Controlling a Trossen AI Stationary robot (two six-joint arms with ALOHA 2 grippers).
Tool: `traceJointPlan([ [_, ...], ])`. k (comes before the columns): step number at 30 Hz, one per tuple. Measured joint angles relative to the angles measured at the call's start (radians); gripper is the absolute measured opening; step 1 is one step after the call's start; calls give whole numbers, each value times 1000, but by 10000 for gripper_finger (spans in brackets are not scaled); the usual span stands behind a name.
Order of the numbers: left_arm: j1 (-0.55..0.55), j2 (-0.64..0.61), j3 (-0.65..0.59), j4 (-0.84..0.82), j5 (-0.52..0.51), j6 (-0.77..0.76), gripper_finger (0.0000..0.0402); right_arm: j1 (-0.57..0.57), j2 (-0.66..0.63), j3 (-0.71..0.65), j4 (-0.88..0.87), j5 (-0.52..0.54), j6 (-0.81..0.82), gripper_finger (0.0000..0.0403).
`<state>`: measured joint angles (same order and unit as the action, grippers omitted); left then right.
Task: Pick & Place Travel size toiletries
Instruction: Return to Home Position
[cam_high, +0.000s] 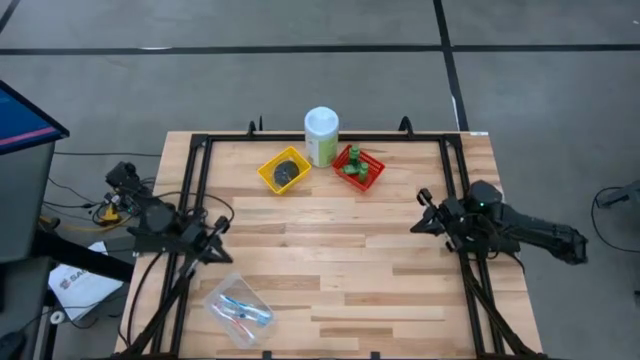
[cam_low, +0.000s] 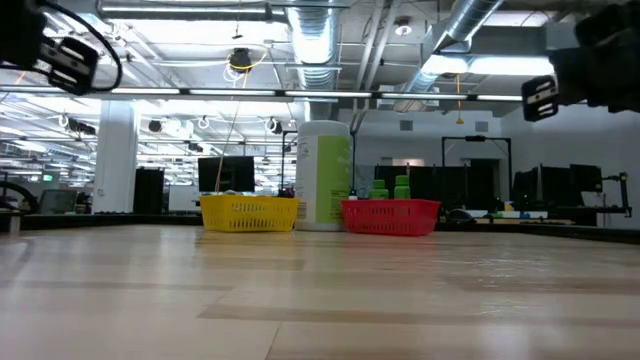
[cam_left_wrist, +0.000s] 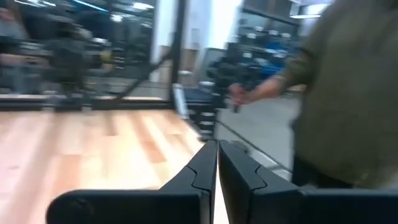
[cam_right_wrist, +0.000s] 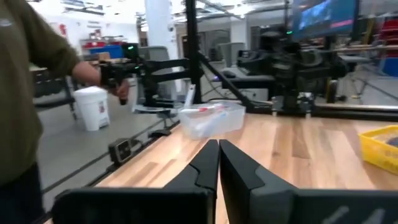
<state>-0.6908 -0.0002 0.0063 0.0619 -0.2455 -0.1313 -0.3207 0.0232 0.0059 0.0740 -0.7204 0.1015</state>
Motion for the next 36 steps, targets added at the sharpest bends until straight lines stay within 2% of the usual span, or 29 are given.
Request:
traceJointPlan([
  [3,99,0,0,-6,27,2,11,-53,-12,0,-7,-96,5,7],
  [9,358,0,0,-17,240,22,11,-199,-19,0,-18,-300,65,7],
  [12,489,2,0,-27,315,22,11,-272,-19,0,-25,-307,51,7],
  [18,639,50,0,-29,317,16,11,-374,-17,0,-31,-298,48,7],
  [23,659,108,0,-23,253,-33,11,-397,-17,0,-16,-184,97,7],
  [27,659,146,0,-12,191,-64,11,-345,-17,-1,-6,-76,243,7],
  [32,659,167,0,8,189,-109,11,-141,-18,-1,85,32,326,7],
  [34,659,165,0,11,189,-110,11,-27,-18,-1,94,146,303,7],
  [36,659,165,0,20,189,-107,11,85,-18,-1,73,303,263,7],
])
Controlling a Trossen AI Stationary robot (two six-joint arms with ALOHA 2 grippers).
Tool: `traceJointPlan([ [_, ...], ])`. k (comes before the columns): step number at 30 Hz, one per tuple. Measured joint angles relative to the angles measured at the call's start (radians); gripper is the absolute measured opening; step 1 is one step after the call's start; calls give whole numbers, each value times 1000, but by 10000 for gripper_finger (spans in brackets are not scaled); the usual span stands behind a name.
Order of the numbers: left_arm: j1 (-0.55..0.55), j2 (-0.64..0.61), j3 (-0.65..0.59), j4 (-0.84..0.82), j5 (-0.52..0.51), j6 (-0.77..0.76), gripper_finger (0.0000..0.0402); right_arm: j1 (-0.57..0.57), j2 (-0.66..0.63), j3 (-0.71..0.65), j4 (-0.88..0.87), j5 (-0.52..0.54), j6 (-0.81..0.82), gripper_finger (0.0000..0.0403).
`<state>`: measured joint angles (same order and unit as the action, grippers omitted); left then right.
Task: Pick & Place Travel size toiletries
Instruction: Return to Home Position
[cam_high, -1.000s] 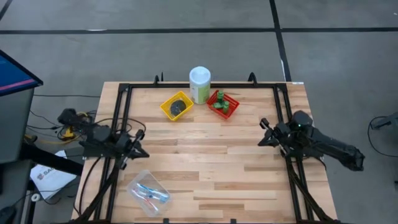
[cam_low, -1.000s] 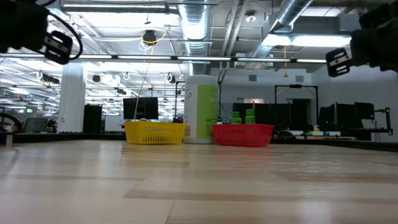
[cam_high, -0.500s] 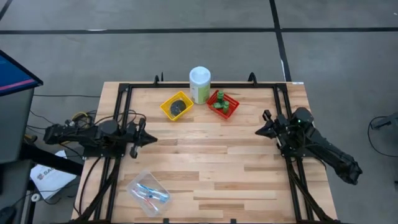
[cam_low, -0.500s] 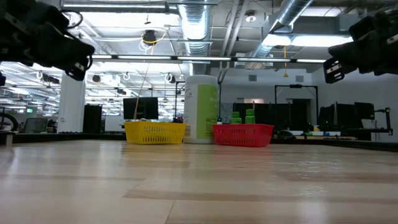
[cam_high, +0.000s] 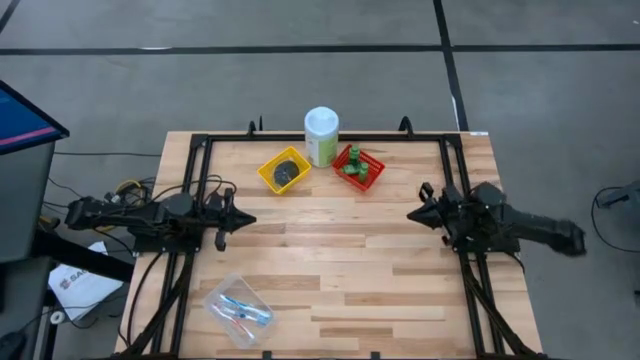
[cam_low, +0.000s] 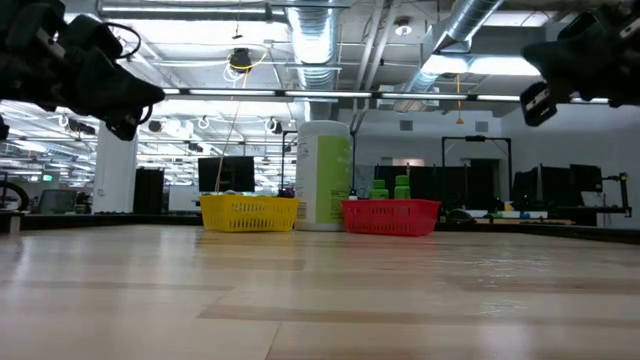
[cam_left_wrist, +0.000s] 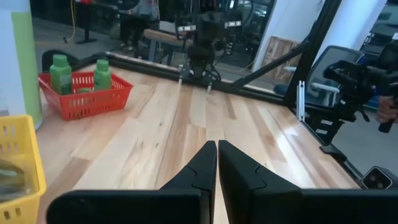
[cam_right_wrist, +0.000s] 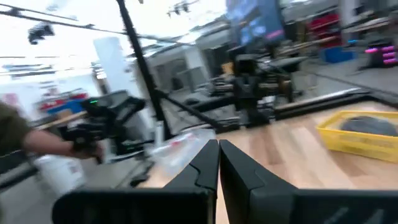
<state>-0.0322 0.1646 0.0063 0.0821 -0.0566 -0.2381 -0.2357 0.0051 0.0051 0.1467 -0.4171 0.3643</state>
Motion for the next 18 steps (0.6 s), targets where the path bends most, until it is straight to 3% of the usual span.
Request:
traceJointPlan([
  [3,0,0,0,25,0,22,11,148,2,0,-35,213,-47,7],
  [5,0,0,0,32,-1,28,11,223,12,0,-62,271,-109,7],
  [9,0,0,0,31,-4,45,11,282,-1,0,-104,238,-257,7],
  [18,-1,-1,0,31,-5,77,11,167,6,0,-104,232,-349,7],
])
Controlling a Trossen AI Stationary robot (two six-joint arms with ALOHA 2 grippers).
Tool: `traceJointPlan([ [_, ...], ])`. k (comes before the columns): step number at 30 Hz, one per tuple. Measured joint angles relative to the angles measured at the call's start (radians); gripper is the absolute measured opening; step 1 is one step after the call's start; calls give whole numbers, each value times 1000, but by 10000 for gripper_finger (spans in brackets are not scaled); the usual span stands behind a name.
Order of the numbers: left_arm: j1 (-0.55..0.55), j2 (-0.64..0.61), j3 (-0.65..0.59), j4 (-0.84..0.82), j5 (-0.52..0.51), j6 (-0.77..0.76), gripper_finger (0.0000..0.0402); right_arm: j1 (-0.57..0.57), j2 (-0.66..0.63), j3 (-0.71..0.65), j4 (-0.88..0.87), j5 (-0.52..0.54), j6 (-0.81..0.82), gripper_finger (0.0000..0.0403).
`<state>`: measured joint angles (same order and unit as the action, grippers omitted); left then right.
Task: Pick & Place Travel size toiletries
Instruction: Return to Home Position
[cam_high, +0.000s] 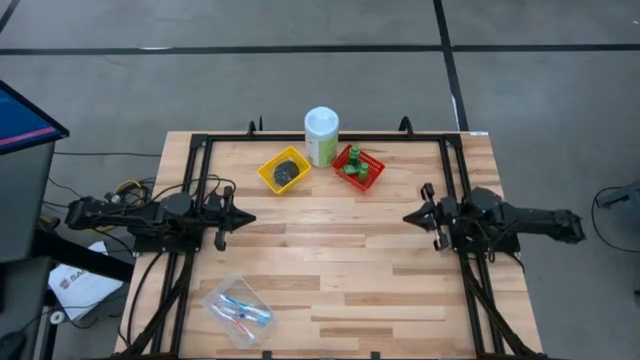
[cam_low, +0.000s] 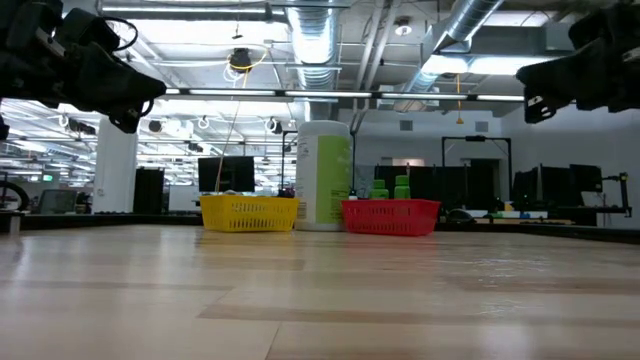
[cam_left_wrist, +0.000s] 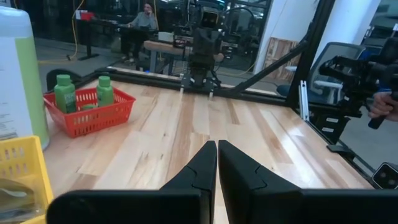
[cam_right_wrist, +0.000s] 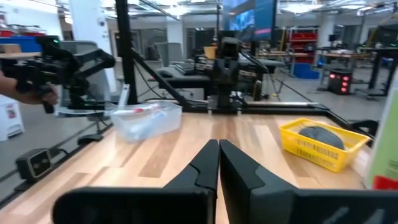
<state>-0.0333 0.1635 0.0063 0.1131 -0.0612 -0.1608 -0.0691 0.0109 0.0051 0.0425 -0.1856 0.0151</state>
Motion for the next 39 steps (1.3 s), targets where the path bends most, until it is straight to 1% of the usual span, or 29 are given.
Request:
traceJointPlan([
  [7,0,0,0,1,1,-4,11,-38,2,0,0,0,1,7],
  [39,0,0,0,3,3,-8,11,-38,3,0,0,0,3,7],
])
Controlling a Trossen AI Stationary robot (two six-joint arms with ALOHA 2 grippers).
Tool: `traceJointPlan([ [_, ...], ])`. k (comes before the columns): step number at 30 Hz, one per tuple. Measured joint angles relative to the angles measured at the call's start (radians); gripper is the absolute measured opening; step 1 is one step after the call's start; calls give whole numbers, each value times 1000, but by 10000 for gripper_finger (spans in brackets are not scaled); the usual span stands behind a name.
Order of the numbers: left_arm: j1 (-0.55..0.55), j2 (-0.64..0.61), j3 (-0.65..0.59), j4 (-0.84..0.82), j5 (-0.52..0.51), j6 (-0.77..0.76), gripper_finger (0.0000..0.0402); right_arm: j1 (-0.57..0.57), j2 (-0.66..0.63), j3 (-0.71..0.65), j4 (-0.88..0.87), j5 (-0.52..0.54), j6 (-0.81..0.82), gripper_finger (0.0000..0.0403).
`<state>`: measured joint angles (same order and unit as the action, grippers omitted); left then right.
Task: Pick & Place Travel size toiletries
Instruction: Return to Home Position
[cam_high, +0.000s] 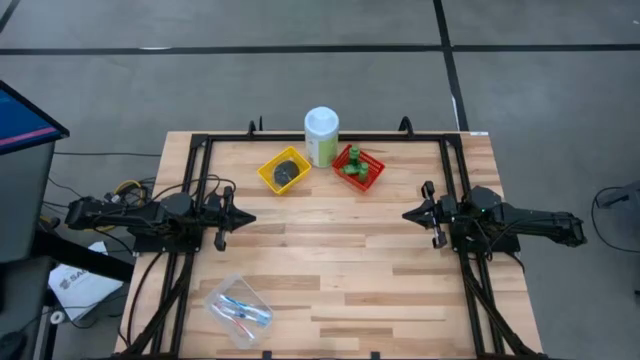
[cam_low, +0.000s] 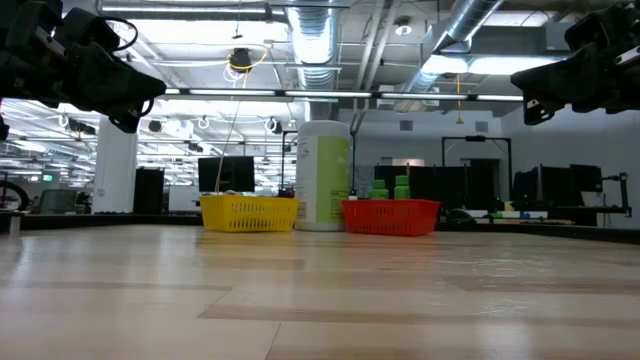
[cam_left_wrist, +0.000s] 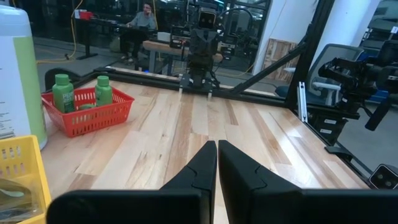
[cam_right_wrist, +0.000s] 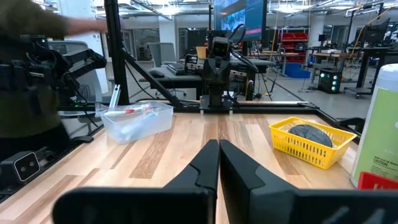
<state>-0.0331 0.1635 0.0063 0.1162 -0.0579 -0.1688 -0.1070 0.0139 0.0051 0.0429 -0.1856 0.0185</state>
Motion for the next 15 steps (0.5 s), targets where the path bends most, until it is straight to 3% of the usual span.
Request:
traceJointPlan([
  [8,0,-5,0,6,-3,0,11,0,0,0,0,0,0,7],
  [15,0,-144,0,6,-3,0,11,0,0,0,0,0,0,7],
])
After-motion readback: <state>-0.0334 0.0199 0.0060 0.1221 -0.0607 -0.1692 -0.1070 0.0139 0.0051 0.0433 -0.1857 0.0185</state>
